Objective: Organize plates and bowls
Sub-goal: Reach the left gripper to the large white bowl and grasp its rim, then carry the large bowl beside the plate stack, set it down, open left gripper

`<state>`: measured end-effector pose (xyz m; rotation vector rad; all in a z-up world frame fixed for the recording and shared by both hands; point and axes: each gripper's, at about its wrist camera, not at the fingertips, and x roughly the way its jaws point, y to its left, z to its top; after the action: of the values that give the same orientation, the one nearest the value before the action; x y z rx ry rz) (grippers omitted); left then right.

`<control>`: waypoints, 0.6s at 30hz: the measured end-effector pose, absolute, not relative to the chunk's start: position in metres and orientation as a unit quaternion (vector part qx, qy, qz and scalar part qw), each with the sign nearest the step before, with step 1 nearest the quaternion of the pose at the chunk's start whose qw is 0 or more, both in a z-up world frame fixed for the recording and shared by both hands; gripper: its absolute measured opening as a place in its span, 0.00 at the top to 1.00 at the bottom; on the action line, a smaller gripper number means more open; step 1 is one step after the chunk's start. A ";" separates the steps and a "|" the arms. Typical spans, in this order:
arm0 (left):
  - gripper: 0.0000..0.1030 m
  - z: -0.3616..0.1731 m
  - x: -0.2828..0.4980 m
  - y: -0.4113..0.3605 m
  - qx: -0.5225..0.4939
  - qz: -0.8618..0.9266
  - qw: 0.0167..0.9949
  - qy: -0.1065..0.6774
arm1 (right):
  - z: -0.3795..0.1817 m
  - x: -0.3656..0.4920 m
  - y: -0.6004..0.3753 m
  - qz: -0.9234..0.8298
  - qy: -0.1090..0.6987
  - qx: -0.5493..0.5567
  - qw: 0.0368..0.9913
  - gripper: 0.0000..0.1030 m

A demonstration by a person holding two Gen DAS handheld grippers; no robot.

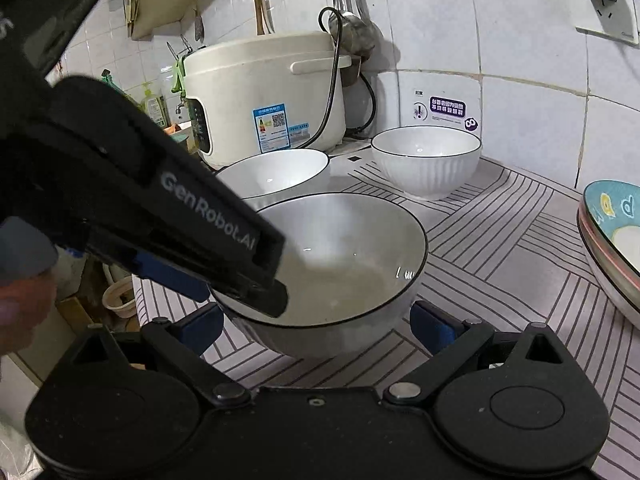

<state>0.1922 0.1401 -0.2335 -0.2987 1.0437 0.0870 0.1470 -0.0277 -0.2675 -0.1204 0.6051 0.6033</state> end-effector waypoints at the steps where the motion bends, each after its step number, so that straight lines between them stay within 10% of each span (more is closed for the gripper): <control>1: 0.72 -0.234 0.192 0.142 -0.149 0.038 0.854 0.496 | -0.267 0.146 -0.028 0.294 0.289 -0.059 0.909 0.02; 18: 0.81 -0.200 0.184 0.106 -0.120 -0.020 0.857 0.500 | -0.250 0.127 -0.049 0.269 0.273 -0.046 0.922 0.01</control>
<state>0.1841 0.1055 -0.2002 -0.2530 1.0514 -0.0412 0.1270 -0.0490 -0.2496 -0.0951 0.5608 0.5533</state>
